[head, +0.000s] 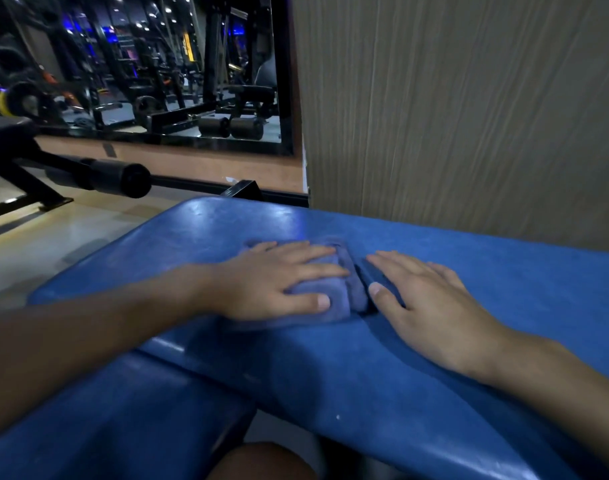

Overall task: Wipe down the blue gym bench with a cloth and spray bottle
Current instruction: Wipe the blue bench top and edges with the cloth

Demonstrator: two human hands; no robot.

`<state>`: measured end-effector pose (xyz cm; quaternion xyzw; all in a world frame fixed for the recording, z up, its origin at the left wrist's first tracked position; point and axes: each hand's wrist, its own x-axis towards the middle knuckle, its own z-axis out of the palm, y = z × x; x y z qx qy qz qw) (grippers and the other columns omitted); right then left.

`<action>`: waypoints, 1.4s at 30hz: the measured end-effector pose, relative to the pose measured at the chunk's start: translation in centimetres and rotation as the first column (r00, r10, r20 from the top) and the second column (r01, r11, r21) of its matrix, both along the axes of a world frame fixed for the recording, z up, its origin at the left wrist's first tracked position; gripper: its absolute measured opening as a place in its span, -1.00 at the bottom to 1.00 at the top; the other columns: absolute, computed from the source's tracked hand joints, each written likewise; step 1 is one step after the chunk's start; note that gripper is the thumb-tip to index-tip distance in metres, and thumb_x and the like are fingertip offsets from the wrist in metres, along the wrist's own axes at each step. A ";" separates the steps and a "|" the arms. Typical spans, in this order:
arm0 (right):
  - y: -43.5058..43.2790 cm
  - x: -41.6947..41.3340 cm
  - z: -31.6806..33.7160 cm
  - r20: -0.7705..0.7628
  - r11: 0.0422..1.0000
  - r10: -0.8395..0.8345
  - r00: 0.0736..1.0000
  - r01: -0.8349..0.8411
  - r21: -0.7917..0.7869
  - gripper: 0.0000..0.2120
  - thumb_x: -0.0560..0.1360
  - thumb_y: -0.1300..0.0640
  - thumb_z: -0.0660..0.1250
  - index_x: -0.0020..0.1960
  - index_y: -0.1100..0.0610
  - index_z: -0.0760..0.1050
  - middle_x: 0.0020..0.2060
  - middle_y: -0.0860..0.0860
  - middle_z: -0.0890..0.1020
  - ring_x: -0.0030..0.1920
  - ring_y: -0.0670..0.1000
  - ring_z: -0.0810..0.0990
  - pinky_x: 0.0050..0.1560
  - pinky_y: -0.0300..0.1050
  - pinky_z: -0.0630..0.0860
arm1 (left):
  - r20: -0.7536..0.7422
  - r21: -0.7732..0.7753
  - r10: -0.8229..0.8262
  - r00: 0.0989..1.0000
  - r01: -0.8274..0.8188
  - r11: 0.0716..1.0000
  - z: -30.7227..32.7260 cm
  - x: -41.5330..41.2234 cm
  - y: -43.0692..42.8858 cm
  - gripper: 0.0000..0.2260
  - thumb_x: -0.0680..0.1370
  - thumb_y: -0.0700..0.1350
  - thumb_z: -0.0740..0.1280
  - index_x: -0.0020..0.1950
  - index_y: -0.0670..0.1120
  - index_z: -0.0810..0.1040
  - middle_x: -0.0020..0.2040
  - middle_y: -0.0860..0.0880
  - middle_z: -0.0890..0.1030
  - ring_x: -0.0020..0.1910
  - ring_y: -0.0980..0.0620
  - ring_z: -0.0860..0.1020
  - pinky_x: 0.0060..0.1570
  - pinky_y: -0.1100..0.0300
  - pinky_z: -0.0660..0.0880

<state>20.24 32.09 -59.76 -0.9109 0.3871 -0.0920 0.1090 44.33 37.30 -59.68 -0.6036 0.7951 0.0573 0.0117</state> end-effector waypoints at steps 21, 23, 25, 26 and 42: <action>0.0 2.5 -1.2 -0.188 0.998 0.057 0.981 -0.051 0.037 -0.48 0.62 -0.17 -0.19 0.57 -0.14 -0.07 0.57 -0.19 -0.11 0.54 -0.15 -0.20 0.52 0.09 -0.21 | 0.123 -0.005 -0.023 0.992 0.024 1.000 -0.2 0.6 5.6 -0.37 0.49 0.43 -0.15 0.56 0.33 -0.08 0.60 0.21 -0.17 0.58 0.07 -0.18 0.53 -0.04 -0.18; -0.2 2.7 -0.8 -0.168 0.998 0.049 0.985 -0.044 0.035 -0.50 0.64 -0.13 -0.14 0.57 -0.13 0.00 0.57 -0.18 -0.05 0.55 -0.14 -0.15 0.52 0.11 -0.17 | 0.102 -0.023 -0.086 0.991 0.088 0.996 -0.4 0.2 7.3 -0.43 0.53 0.42 -0.12 0.53 0.38 -0.11 0.61 0.21 -0.19 0.59 0.05 -0.20 0.49 -0.03 -0.18; -0.1 3.4 -0.3 -0.106 0.999 0.042 0.993 -0.041 0.011 -0.52 0.65 -0.09 -0.10 0.56 -0.11 0.04 0.57 -0.17 0.04 0.55 -0.14 -0.09 0.52 0.11 -0.14 | 0.085 -0.028 -0.093 0.992 0.096 0.995 -0.5 0.8 6.9 -0.44 0.53 0.42 -0.09 0.52 0.40 -0.09 0.61 0.24 -0.16 0.59 0.06 -0.16 0.49 -0.05 -0.14; 0.0 3.9 -0.1 -0.077 0.999 0.044 0.996 -0.044 0.007 -0.52 0.65 -0.08 -0.09 0.56 -0.10 0.03 0.56 -0.17 0.06 0.55 -0.15 -0.08 0.52 0.09 -0.13 | 0.071 -0.012 -0.067 0.995 0.068 0.998 -0.4 1.4 6.0 -0.43 0.52 0.43 -0.09 0.52 0.40 -0.07 0.60 0.25 -0.14 0.59 0.09 -0.15 0.51 -0.05 -0.12; 0.9 5.8 -1.5 -0.198 0.993 0.119 0.973 -0.121 0.005 -0.27 0.42 -0.31 -0.43 0.56 -0.14 -0.23 0.56 -0.15 -0.22 0.53 -0.14 -0.31 0.51 0.14 -0.27 | -0.014 -0.037 0.454 0.891 -0.455 0.890 0.3 14.5 -6.6 -0.32 0.44 0.46 -0.09 0.53 0.30 0.16 0.58 0.20 0.16 0.57 0.05 0.10 0.47 -0.25 0.07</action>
